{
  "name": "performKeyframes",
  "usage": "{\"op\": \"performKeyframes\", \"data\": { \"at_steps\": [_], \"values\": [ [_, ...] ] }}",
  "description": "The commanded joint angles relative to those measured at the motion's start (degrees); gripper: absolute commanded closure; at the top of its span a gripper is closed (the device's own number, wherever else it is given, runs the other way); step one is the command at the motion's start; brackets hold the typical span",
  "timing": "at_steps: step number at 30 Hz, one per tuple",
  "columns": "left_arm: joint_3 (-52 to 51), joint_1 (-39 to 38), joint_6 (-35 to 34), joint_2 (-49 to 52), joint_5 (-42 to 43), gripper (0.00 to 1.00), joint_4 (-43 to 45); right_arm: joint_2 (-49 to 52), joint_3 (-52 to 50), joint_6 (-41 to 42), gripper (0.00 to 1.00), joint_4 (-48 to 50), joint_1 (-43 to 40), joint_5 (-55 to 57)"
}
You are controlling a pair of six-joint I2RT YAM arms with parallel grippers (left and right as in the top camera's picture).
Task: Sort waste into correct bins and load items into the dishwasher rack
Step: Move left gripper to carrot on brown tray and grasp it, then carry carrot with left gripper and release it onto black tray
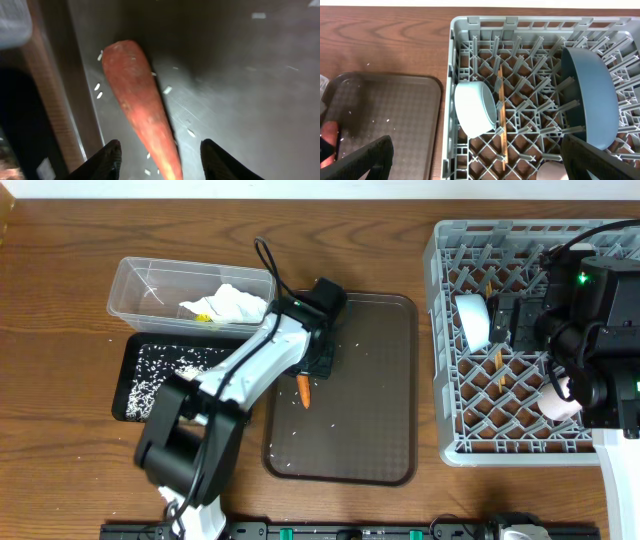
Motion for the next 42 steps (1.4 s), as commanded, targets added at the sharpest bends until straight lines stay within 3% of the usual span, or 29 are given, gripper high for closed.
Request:
{"op": "performKeyframes", "data": {
  "at_steps": [1, 5, 8, 13, 20, 27, 28, 33, 42],
  "values": [
    [-0.44, 0.61, -6.03, 2.89, -1.66, 0.51, 0.2, -0.44, 0.83, 0.59, 0.01, -0.15, 0.2, -0.02],
    [-0.44, 1.55, -6.97, 3.1, -1.42, 0.53, 0.68, -0.44, 0.83, 0.59, 0.02, -0.15, 0.2, -0.02],
    [-0.44, 2.56, -6.95, 3.13, 0.2, 0.62, 1.01, -0.44, 0.81, 0.59, 0.01, -0.15, 0.2, -0.02],
    [-0.44, 4.07, -6.97, 3.48, 7.13, 0.62, 3.19, -0.44, 0.81, 0.59, 0.01, -0.15, 0.2, -0.02],
    [-0.44, 4.26, -7.02, 5.81, 7.63, 0.62, 4.26, -0.44, 0.81, 0.59, 0.01, -0.15, 0.2, -0.02],
    [-0.39, 4.39, -7.1, 5.51, 7.82, 0.81, 3.89, -0.44, 0.81, 0.59, 0.01, -0.15, 0.2, -0.02],
    [-0.17, 4.48, -6.62, 5.25, 7.8, 0.86, 3.45, -0.44, 0.81, 0.59, 0.01, -0.15, 0.2, -0.02],
    [3.56, 6.05, -3.39, 2.01, 7.48, 0.86, -3.26, -0.44, 0.83, 0.59, 0.01, -0.17, 0.2, -0.02],
    [5.16, 14.64, -2.69, -10.49, -2.62, 0.86, -14.4, -0.44, 0.81, 0.59, 0.01, -0.15, 0.2, -0.02]
  ]
}}
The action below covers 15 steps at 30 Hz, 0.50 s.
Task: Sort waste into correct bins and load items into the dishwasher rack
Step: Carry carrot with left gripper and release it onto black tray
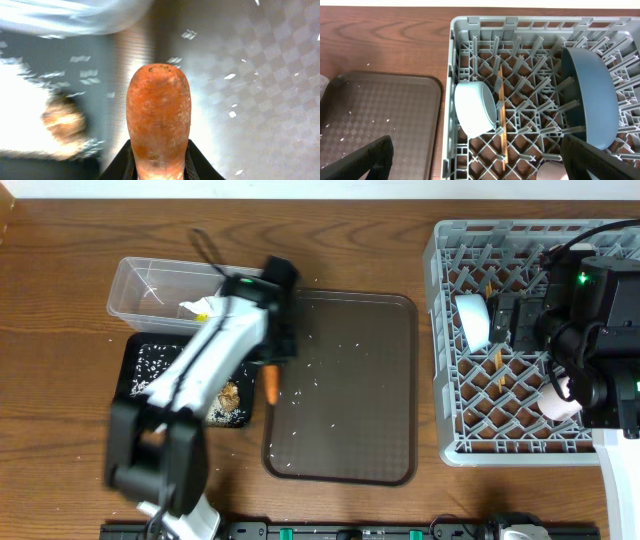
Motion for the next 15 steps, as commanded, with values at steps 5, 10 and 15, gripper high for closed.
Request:
{"op": "performKeyframes", "data": {
  "at_steps": [5, 10, 15],
  "values": [
    [-1.62, 10.25, -3.02, -3.96, -5.2, 0.94, -1.31, -0.44, 0.81, 0.59, 0.01, -0.17, 0.2, 0.0],
    [-8.94, 15.17, -15.13, -3.91, -5.29, 0.94, 5.88, -0.44, 0.81, 0.59, 0.01, -0.17, 0.2, 0.0],
    [-13.29, 17.66, -22.93, -3.91, -5.29, 0.93, 8.72, -0.44, 0.81, 0.59, 0.01, -0.17, 0.2, 0.0]
  ]
}}
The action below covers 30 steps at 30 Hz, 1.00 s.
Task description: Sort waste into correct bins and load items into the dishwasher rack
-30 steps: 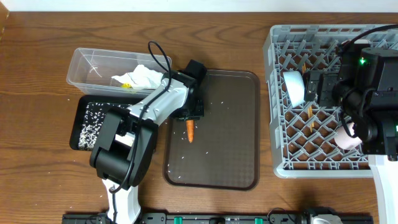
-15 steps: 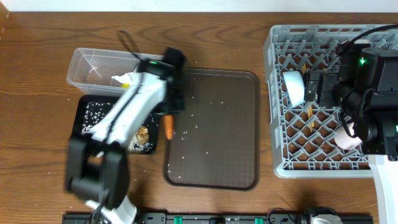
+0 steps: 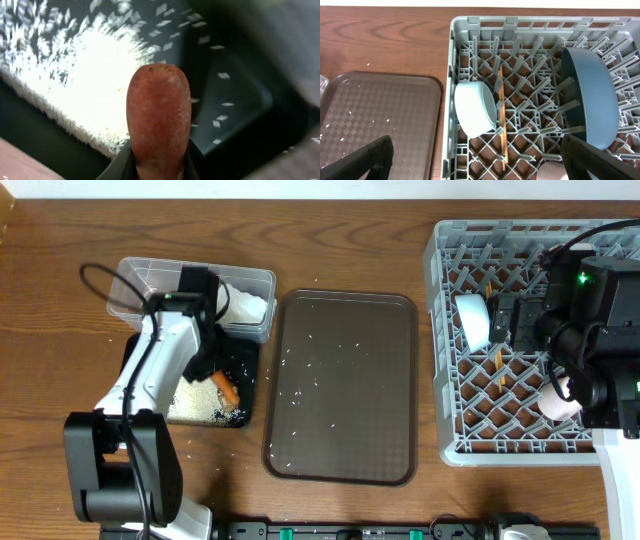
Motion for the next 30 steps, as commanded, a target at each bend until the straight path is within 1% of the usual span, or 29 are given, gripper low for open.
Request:
{"op": "performKeyframes", "data": {
  "at_steps": [1, 3, 4, 5, 6, 8, 9, 12, 17, 19, 22, 24, 25, 28, 30],
  "values": [
    [-0.83, 1.42, -7.1, 0.31, -1.16, 0.94, 0.55, -0.44, 0.83, 0.59, 0.01, -0.15, 0.2, 0.0],
    [-0.39, 2.38, -7.08, -0.2, -1.16, 0.91, 0.7, -0.44, 0.81, 0.59, 0.01, -0.15, 0.2, 0.0],
    [0.0, 2.97, -7.08, -0.52, -1.11, 0.86, 0.68, -0.44, 0.83, 0.59, 0.01, -0.15, 0.2, 0.0],
    [0.42, 3.45, -7.08, -0.96, -1.05, 0.78, 0.46, -0.44, 0.81, 0.59, 0.01, -0.15, 0.2, 0.0],
    [1.05, 3.98, -6.88, -1.55, -0.87, 0.61, -0.2, -0.44, 0.83, 0.59, 0.01, -0.15, 0.2, 0.0],
    [2.23, 4.94, -6.47, -3.15, -0.63, 0.17, -1.49, -0.44, 0.83, 0.59, 0.01, -0.15, 0.2, 0.0],
    [2.84, 5.46, -6.29, -4.26, -0.66, 0.11, -2.25, -0.44, 0.81, 0.59, 0.01, -0.17, 0.2, 0.0],
    [4.35, 6.97, -3.85, -8.55, 0.37, 0.11, -3.69, -0.44, 0.81, 0.59, 0.01, -0.15, 0.2, 0.0],
    [5.33, 7.67, 1.51, -18.49, 0.39, 0.06, -4.11, -0.44, 0.81, 0.59, 0.01, -0.15, 0.2, 0.0],
    [5.35, 7.65, 6.54, -23.61, 0.81, 0.05, -4.13, -0.44, 0.81, 0.59, 0.01, -0.15, 0.2, 0.0],
    [5.33, 7.63, 17.25, -30.73, 0.81, 0.05, -4.04, -0.44, 0.81, 0.59, 0.01, -0.15, 0.2, 0.0],
    [5.33, 7.63, 21.97, -34.84, 0.79, 0.06, -4.07, -0.44, 0.81, 0.59, 0.01, -0.15, 0.2, 0.0],
    [5.33, 7.63, 22.95, -36.46, 0.79, 0.02, -4.07, -0.44, 0.81, 0.59, 0.01, -0.15, 0.2, 0.0],
    [5.33, 7.63, 22.93, -40.41, 0.83, 0.02, -3.61, -0.44, 0.83, 0.59, 0.01, -0.15, 0.2, 0.0],
    [5.33, 7.63, 22.32, -42.14, 0.81, 0.02, -1.79, -0.44, 0.81, 0.59, 0.01, -0.15, 0.2, 0.0]
  ]
}}
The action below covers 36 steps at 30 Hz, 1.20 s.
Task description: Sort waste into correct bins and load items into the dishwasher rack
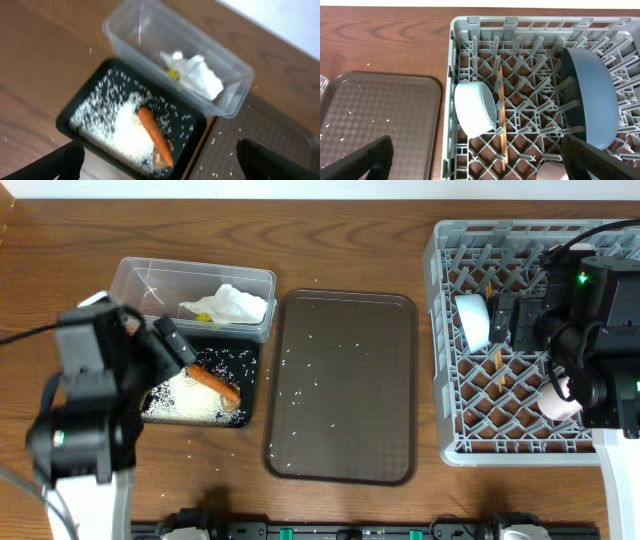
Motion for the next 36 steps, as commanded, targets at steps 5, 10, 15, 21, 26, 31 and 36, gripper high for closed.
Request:
{"op": "performKeyframes", "data": {
  "at_steps": [5, 10, 15, 21, 26, 31, 36],
  "values": [
    [0.94, 0.13, 3.52, -3.52, 0.13, 0.02, 0.92, -0.44, 0.81, 0.59, 0.01, -0.17, 0.2, 0.0],
    [0.94, 0.13, 3.54, -3.45, 0.13, 0.02, 0.81, -0.44, 0.81, 0.59, 0.01, -0.15, 0.2, 0.0],
    [0.94, 0.13, 3.52, -3.45, 0.13, 0.02, 0.81, -0.44, 0.81, 0.59, 0.01, -0.15, 0.2, 0.0],
    [0.94, 0.13, 3.52, -3.34, 0.13, 0.02, 0.81, -6.32, -2.56, 0.15, 0.01, -3.15, 0.28, 0.63],
    [0.94, 0.13, 3.54, -3.15, 0.13, 0.02, 0.81, -19.74, -12.94, 0.15, 0.01, 5.66, 0.57, 0.83],
    [0.94, 0.13, 3.54, -3.15, 0.13, 0.02, 0.81, -33.64, -27.89, -1.4, 0.01, 16.68, 0.52, 0.87],
    [0.94, 0.13, 3.54, -3.15, 0.13, 0.02, 0.81, -45.22, -41.22, -1.38, 0.01, 21.97, 0.52, 0.39]
  ]
}}
